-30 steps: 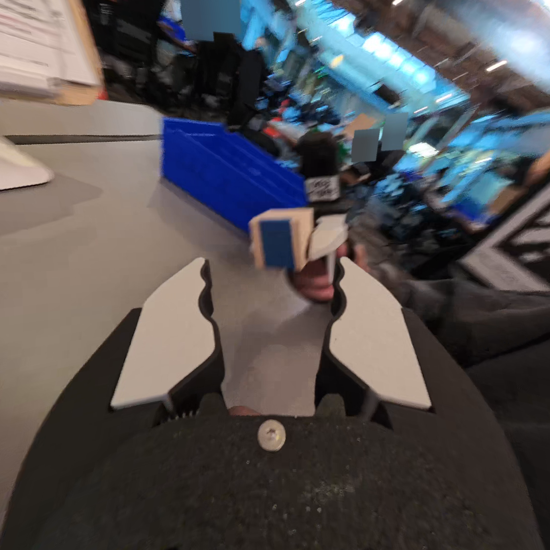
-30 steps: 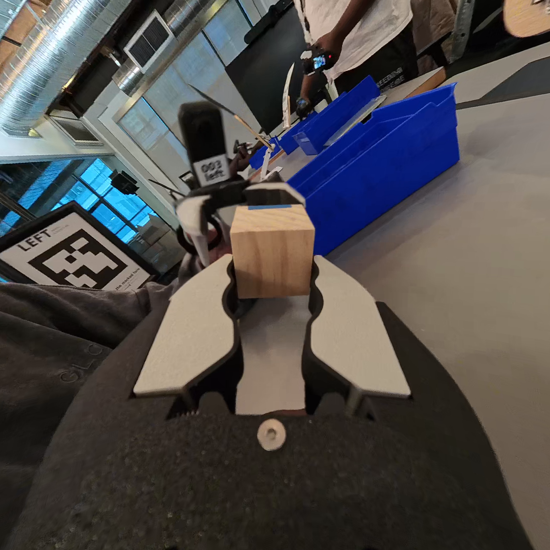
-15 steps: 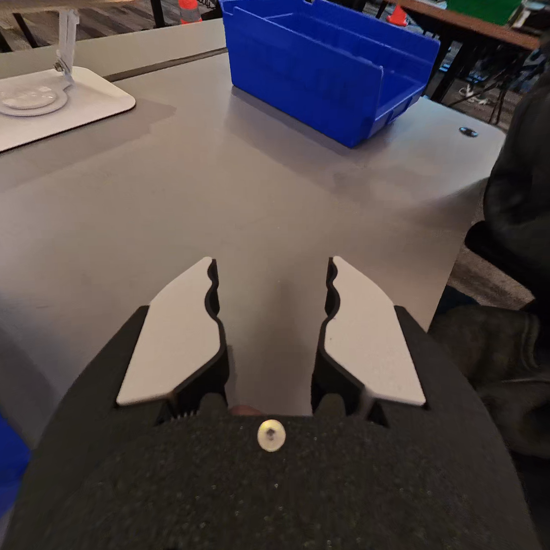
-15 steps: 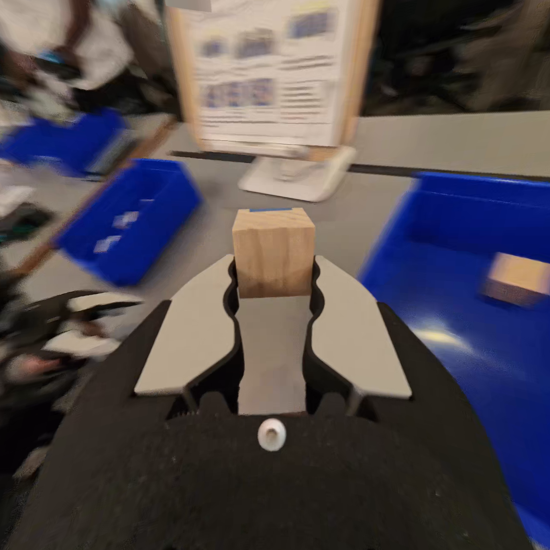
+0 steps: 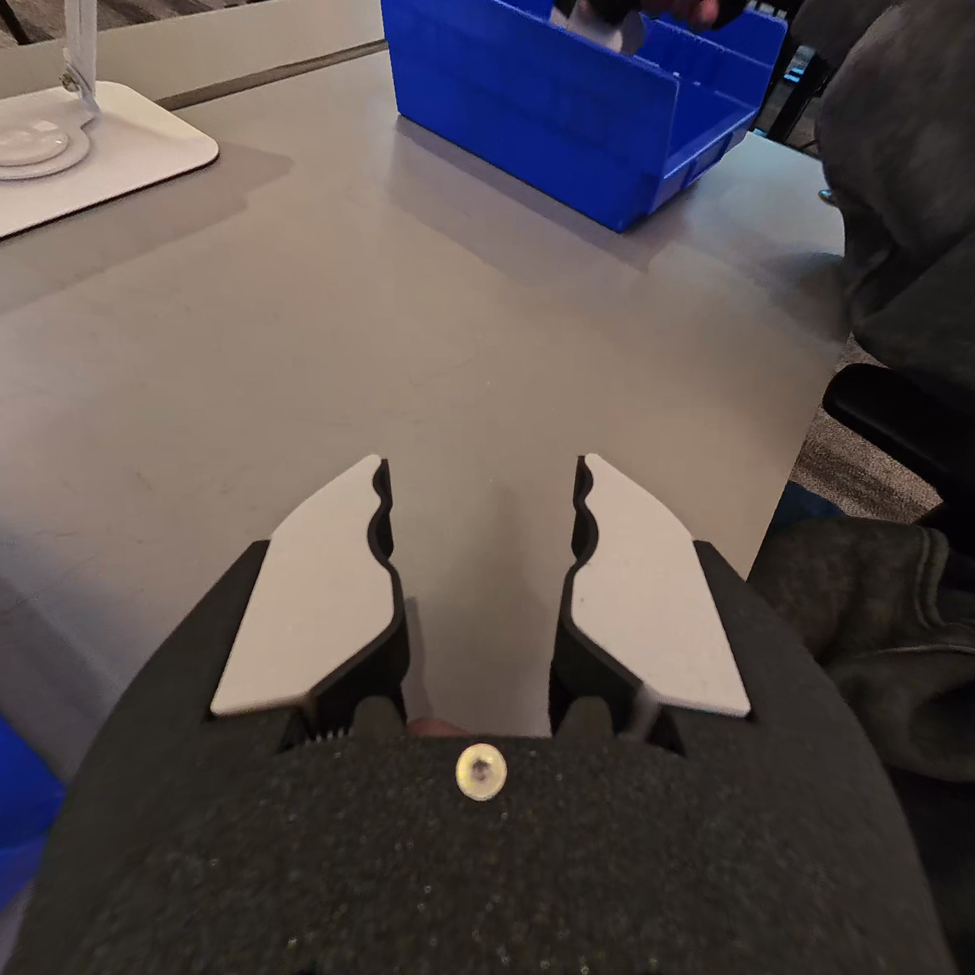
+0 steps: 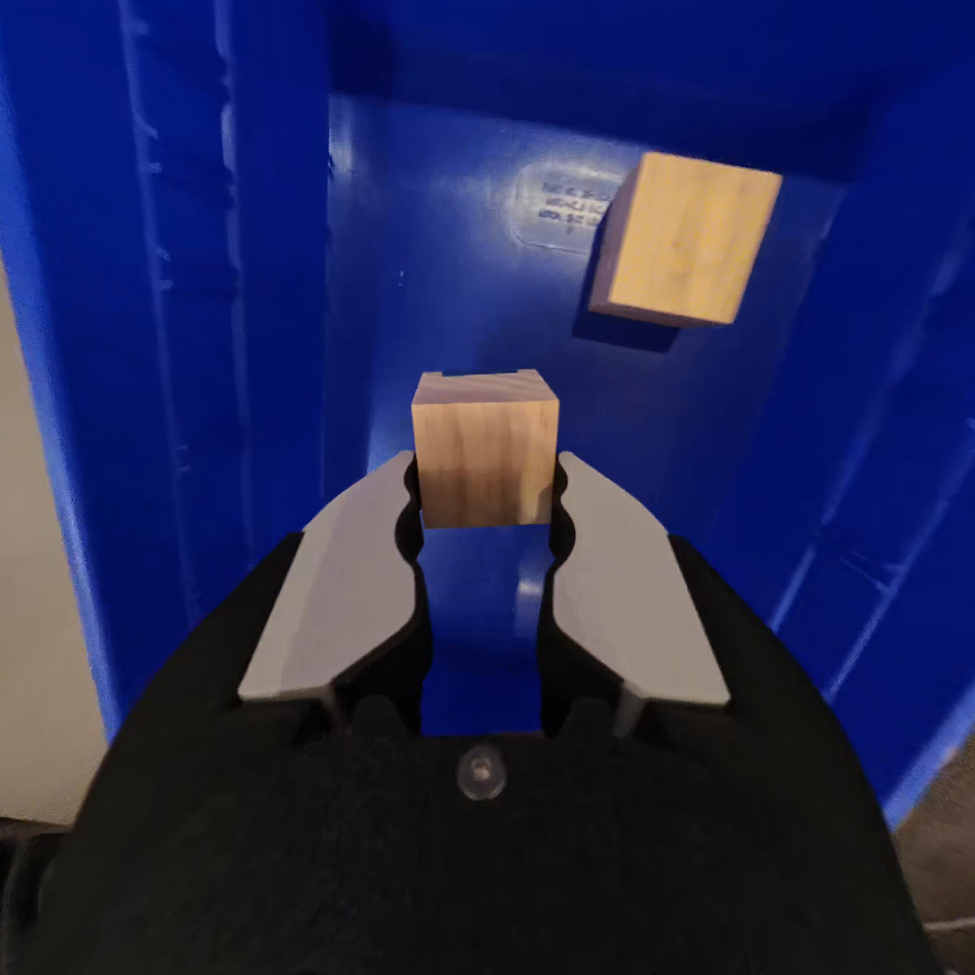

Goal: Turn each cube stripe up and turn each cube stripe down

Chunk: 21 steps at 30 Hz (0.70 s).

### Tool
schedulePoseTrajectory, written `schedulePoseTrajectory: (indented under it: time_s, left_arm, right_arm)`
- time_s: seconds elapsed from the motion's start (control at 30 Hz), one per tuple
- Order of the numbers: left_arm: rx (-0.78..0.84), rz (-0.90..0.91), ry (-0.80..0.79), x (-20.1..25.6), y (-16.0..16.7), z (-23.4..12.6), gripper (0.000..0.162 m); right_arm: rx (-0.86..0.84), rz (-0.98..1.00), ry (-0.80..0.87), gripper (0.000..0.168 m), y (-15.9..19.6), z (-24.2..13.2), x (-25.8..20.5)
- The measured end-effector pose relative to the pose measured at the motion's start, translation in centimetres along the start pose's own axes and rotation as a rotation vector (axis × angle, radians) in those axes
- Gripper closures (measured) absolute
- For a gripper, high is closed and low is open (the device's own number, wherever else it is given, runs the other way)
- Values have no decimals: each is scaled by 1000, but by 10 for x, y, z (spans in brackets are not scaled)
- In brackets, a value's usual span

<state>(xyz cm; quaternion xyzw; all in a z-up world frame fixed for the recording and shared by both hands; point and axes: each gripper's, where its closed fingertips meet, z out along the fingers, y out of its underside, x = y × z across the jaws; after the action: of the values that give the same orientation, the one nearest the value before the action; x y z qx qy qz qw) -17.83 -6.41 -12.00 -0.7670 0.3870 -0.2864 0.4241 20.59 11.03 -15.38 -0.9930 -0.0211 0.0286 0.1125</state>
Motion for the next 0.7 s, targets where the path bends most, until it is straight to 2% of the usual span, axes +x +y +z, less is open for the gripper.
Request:
schedulePoseTrajectory:
  time_s: [0.23, 0.33, 0.4, 0.47, 0.57, 0.63, 0.7]
  left_arm:
    - [-24, 55, -8, 4, 4, 1, 96]
    - [-30, 68, -13, 5, 5, 1, 95]
    - [-29, 58, -13, 4, 5, 1, 95]
    - [-24, 37, -17, 1, 4, 0, 95]
    - [-20, -23, 6, 0, 3, -1, 95]
    - [-14, -42, 11, -3, 2, -1, 96]
    - [-17, -42, 4, -6, 3, -1, 96]
  right_arm:
    - [-73, -4, 43, 123, -3, 28, -5]
    - [29, -20, 8, 107, -10, 11, -13]
    - [194, -14, -40, 107, -16, -24, -22]
    - [437, -52, -110, 107, -17, -72, -43]
    - [858, -190, -292, 108, 10, -135, -108]
    - [1077, -229, -443, 110, 43, -149, -161]
    - [1094, -271, -536, 109, 82, -127, -208]
